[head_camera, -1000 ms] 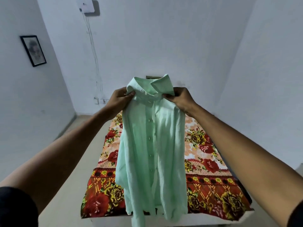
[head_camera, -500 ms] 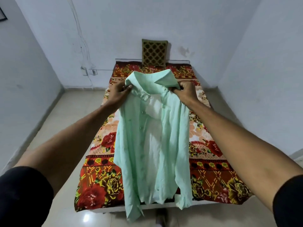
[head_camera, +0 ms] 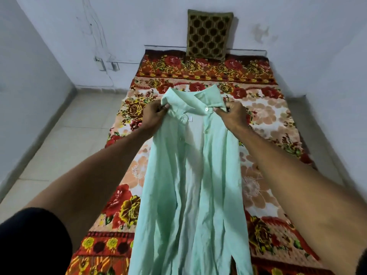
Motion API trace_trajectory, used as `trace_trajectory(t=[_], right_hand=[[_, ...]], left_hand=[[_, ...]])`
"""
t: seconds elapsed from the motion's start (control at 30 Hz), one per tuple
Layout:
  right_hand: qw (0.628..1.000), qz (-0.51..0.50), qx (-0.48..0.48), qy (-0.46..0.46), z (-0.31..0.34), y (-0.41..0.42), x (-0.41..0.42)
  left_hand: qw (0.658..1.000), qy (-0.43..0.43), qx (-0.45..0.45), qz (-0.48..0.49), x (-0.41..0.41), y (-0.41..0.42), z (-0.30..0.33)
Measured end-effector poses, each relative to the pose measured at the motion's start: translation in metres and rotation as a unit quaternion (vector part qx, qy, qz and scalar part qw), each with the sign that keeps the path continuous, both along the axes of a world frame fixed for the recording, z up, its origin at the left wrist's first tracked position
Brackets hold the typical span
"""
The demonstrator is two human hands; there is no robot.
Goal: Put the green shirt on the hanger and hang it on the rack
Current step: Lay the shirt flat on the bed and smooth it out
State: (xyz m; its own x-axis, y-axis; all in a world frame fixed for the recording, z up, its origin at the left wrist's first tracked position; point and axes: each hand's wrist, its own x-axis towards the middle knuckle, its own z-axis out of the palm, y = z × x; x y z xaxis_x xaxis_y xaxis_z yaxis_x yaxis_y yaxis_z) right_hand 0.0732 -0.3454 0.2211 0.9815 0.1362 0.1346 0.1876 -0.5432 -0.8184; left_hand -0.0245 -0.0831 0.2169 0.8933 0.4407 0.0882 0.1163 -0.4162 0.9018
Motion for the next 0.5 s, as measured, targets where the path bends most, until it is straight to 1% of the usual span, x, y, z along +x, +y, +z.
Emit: trace_trajectory(t=[0.17,0.37,0.5], right_hand=[[0.999,-0.005,-0.02,0.033,-0.095,0.03,0.067],[0.994,-0.004,-0.059,0.087,-0.218,0.056,0.12],[0.99,-0.011,-0.079,0.113,-0.272,0.069,0.148]], left_hand=[[0.999,0.034,0.005,0.018,0.065,0.019,-0.087],[0.993,0.098,0.001,0.058,0.122,0.052,-0.229],[0.991,0.12,0.001,0.064,0.15,0.064,-0.282]])
